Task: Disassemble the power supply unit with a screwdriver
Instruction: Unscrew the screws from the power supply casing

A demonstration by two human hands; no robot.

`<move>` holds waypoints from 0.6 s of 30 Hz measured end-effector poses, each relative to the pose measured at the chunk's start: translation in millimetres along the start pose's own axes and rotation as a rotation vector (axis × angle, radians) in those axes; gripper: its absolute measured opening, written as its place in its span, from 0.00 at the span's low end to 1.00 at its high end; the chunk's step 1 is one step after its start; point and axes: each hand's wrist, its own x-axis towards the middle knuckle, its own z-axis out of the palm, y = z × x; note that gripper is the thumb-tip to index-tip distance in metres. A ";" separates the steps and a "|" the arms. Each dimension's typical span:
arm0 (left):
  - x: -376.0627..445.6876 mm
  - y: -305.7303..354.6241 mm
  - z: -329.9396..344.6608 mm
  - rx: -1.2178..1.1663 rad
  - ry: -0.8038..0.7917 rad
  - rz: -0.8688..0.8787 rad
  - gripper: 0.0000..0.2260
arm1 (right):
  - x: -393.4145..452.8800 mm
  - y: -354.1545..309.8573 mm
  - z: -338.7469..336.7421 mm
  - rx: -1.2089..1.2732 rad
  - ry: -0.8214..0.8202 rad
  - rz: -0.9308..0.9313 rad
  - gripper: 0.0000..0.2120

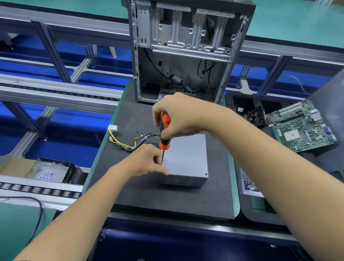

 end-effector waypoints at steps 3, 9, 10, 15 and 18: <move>0.3 0.0 0.0 0.004 0.004 -0.009 0.20 | -0.9 0.9 -1.2 -0.004 -0.017 0.001 0.11; -0.2 1.2 -0.6 -0.005 -0.011 -0.016 0.20 | -0.7 -0.9 7.1 -0.071 -0.037 0.007 0.10; -0.2 1.3 -0.6 -0.009 -0.007 -0.016 0.20 | -0.1 -2.4 8.6 -0.201 -0.009 0.038 0.13; -1.3 1.1 0.4 -0.026 -0.008 -0.016 0.20 | 4.1 -4.1 9.7 -0.171 0.011 0.016 0.08; -2.2 0.8 -0.4 -0.001 -0.003 -0.013 0.20 | 1.8 -3.9 4.1 -0.030 -0.055 -0.042 0.05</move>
